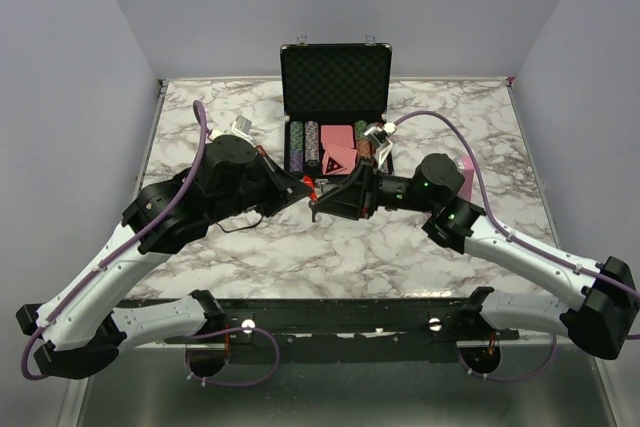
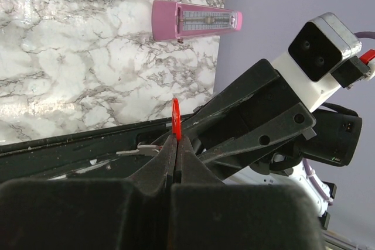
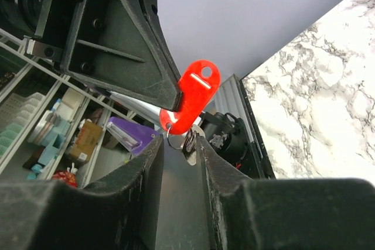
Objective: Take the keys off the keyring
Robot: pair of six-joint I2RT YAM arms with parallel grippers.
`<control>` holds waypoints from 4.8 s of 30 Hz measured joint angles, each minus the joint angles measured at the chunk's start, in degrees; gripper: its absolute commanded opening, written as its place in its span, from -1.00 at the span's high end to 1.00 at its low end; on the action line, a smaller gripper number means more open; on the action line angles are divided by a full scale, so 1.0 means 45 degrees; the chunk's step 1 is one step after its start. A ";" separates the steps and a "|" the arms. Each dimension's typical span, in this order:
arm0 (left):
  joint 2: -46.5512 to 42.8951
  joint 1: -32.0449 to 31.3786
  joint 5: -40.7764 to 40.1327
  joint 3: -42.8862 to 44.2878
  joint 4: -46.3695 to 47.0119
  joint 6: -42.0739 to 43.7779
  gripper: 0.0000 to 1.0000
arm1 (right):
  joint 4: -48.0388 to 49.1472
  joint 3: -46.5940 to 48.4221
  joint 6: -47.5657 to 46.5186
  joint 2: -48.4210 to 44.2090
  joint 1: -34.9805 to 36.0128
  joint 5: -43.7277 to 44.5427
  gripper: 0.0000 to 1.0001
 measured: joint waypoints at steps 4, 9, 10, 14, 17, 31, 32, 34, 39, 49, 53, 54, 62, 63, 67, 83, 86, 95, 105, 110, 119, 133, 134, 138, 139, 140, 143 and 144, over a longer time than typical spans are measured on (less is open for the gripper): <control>-0.0005 0.0000 0.0000 -0.0053 0.0053 0.0000 1.00 | -0.0117 0.0053 -0.0078 0.0102 0.0015 0.0034 0.42; -0.0015 0.0000 0.0000 -0.0092 0.0083 0.0000 1.00 | -0.0311 0.0277 -0.0199 0.0204 0.0092 0.0121 0.55; -0.0019 0.0000 0.0000 -0.0092 0.0092 0.0000 1.00 | -0.0384 0.0350 -0.0233 0.0223 0.0102 0.0126 0.59; -0.0053 0.0000 -0.0005 -0.0092 0.0121 0.0000 1.00 | -0.0529 0.0442 -0.0398 0.0238 0.0151 0.0141 0.73; -0.0073 0.0005 -0.0053 -0.0092 0.0117 0.0000 1.00 | -0.0714 0.0563 -0.0486 0.0262 0.0175 0.0136 0.85; -0.0510 0.0000 -0.0345 -0.0350 0.0068 0.0175 -0.28 | -0.2569 0.1365 -0.1404 0.0374 0.0233 0.0126 0.99; -0.0573 0.0000 -0.0447 -0.0321 -0.0015 0.0350 -0.41 | -0.3021 0.1583 -0.1637 0.0432 0.0233 0.0097 0.99; -0.0646 0.0000 -0.0651 -0.0267 -0.0180 0.0695 -0.58 | -0.4192 0.2229 -0.2239 0.0617 0.0233 -0.0019 0.99; -0.0719 0.0005 -0.0952 0.0306 -0.0437 0.3021 -0.54 | -0.7771 0.4347 -0.4231 0.1496 0.0233 -0.0471 0.99; -0.2118 0.0024 0.1190 -0.0627 0.0418 0.9262 -0.33 | -1.2182 0.5523 -0.6659 0.2288 0.0233 -0.1962 0.99; -0.2827 0.0024 0.2807 -0.1239 0.0840 1.0802 -0.25 | -1.2750 0.6071 -0.6989 0.2288 0.0233 -0.2880 0.99; -0.2905 0.0029 0.3065 -0.1292 0.0928 1.0982 -0.23 | -1.2803 0.6212 -0.7033 0.2288 0.0238 -0.3094 0.99; -0.3196 0.0039 0.6013 -0.1972 0.2506 1.1662 -0.20 | -1.2871 0.6815 -0.7004 0.2288 0.0359 -0.4274 0.99; -0.3177 0.0039 0.6207 -0.2011 0.2589 1.1667 -0.20 | -1.2862 0.6887 -0.6975 0.2288 0.0393 -0.4391 0.99; -0.2822 0.0136 0.7155 -0.2030 0.3031 1.1618 -0.16 | -1.2837 0.7252 -0.6781 0.2288 0.0476 -0.4833 0.99; -0.1962 0.1030 0.9156 -0.2108 0.3687 1.1123 0.17 | -1.2750 0.7674 -0.6509 0.2288 0.0665 -0.5673 0.99; -0.1962 0.1044 0.9277 -0.2200 0.3687 1.1098 0.17 | -1.2735 0.7713 -0.6450 0.2288 0.0665 -0.5702 0.99; -0.1967 0.1044 0.9646 -0.2521 0.3881 1.0909 0.24 | -1.2692 0.7902 -0.6441 0.2288 0.0675 -0.5731 0.99; -0.1967 0.1044 0.9991 -0.2662 0.4124 1.0870 0.30 | -1.2672 0.7917 -0.6431 0.2288 0.0675 -0.5741 0.99; -0.2059 0.1069 1.0176 -0.2817 0.4284 1.0875 0.34 | -1.2662 0.7917 -0.6353 0.2288 0.0690 -0.5780 0.99; -0.2166 0.1103 1.0666 -0.3094 0.4643 1.0865 0.02 | -1.2536 0.7917 -0.6159 0.2293 0.0758 -0.5974 0.99; -0.2132 0.1093 1.0909 -0.3337 0.4561 1.0841 0.25 | -1.2026 0.7927 -0.6057 0.2297 0.0767 -0.6013 0.99; -0.2132 0.1093 1.0924 -0.3337 0.4585 1.0826 0.29 | -1.2021 0.7927 -0.6057 0.2297 0.0767 -0.6013 0.99; -0.2137 0.1088 1.1011 -0.3337 0.4677 1.0792 0.47 | -1.1992 0.7927 -0.6057 0.2307 0.0767 -0.6003 0.99; -0.2137 0.1088 1.1030 -0.3337 0.4697 1.0773 0.56 | -1.1982 0.7927 -0.6057 0.2312 0.0767 -0.6003 0.99; -0.2142 0.1088 1.1055 -0.3337 0.4716 1.0754 0.65 | -1.1978 0.7927 -0.6057 0.2322 0.0767 -0.5999 0.99; -0.2157 0.1088 1.1103 -0.3356 0.4755 1.0627 1.00 | -1.1948 0.7927 -0.6062 0.2336 0.0772 -0.5940 0.99; -0.2157 0.1088 1.1098 -0.3381 0.4755 1.0584 1.00 | -1.1948 0.7927 -0.6067 0.2336 0.0772 -0.5926 0.99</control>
